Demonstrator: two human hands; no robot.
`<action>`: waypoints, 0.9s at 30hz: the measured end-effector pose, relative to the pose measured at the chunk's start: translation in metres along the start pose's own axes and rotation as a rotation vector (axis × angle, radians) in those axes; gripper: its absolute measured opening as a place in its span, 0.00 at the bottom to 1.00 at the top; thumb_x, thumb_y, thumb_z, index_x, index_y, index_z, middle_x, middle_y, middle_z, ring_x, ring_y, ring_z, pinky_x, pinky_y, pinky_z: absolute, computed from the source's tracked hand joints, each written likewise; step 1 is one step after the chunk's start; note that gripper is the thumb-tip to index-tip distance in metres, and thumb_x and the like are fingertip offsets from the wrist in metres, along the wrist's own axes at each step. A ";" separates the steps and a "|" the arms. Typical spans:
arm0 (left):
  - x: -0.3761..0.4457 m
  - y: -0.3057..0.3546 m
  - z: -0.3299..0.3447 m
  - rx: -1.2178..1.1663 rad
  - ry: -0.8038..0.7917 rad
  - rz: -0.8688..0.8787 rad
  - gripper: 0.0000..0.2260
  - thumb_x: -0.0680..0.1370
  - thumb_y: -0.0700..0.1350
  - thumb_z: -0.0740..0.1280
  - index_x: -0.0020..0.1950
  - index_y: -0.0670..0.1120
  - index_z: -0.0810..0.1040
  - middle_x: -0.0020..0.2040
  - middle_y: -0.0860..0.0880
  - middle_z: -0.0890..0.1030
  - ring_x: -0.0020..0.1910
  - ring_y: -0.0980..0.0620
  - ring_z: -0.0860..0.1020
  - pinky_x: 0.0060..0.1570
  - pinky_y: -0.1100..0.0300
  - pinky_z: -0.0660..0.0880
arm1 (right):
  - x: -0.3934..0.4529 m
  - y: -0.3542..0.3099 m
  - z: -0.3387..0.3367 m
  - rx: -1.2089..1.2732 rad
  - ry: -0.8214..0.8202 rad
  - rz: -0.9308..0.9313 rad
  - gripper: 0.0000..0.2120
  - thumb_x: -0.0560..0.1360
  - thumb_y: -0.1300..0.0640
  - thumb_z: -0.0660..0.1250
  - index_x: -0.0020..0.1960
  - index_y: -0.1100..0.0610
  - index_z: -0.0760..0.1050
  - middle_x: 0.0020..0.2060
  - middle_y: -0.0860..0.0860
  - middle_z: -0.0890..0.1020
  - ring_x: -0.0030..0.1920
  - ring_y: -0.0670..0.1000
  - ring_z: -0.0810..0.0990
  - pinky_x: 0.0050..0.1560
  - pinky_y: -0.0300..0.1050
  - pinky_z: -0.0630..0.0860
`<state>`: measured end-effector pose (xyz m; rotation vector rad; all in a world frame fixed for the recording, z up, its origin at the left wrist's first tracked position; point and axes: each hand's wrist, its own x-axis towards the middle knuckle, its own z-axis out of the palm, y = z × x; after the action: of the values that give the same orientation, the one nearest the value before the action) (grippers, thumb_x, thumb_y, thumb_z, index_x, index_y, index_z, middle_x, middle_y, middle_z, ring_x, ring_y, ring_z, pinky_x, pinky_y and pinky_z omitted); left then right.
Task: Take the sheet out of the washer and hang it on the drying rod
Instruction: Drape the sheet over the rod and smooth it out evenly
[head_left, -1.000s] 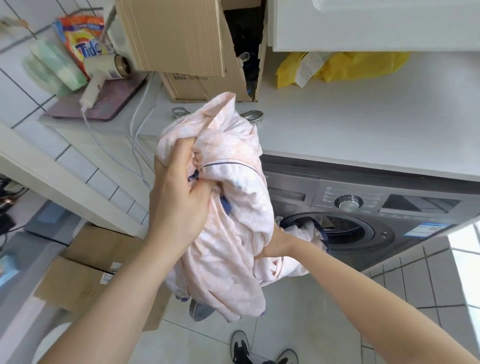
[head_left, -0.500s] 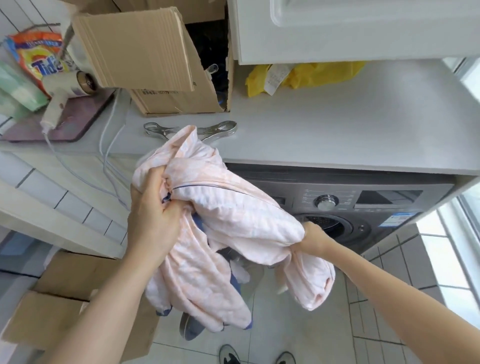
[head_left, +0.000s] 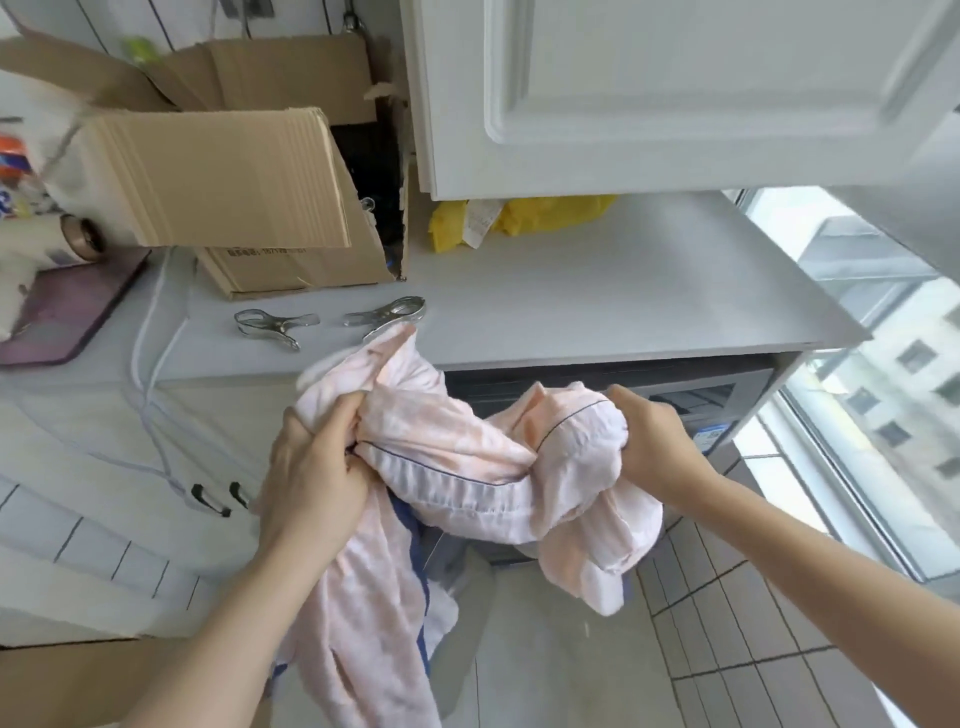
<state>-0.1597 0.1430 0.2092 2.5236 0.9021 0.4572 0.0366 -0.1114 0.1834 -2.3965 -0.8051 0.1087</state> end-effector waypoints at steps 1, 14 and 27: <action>0.001 -0.002 0.000 -0.007 -0.022 0.020 0.26 0.74 0.39 0.62 0.69 0.61 0.66 0.59 0.45 0.66 0.52 0.35 0.74 0.48 0.49 0.73 | -0.003 -0.007 -0.004 -0.045 0.029 -0.033 0.07 0.69 0.61 0.67 0.42 0.53 0.69 0.31 0.47 0.77 0.33 0.53 0.76 0.33 0.52 0.74; 0.003 -0.011 -0.018 -0.115 -0.198 0.347 0.27 0.75 0.41 0.64 0.69 0.64 0.64 0.58 0.47 0.68 0.53 0.38 0.76 0.47 0.50 0.74 | -0.061 -0.087 -0.053 -0.752 0.178 -0.300 0.19 0.65 0.65 0.71 0.53 0.51 0.74 0.35 0.48 0.75 0.36 0.53 0.76 0.40 0.45 0.74; 0.019 0.066 -0.052 -0.378 -0.306 0.583 0.27 0.72 0.40 0.64 0.63 0.66 0.66 0.58 0.47 0.71 0.55 0.42 0.73 0.49 0.52 0.73 | -0.090 -0.139 -0.160 -1.310 0.202 -0.660 0.06 0.77 0.67 0.61 0.48 0.56 0.72 0.34 0.52 0.71 0.33 0.54 0.70 0.38 0.50 0.74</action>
<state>-0.1336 0.1238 0.2886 2.3701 -0.0484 0.3522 -0.0682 -0.1579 0.3832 -2.9237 -1.8960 -1.2493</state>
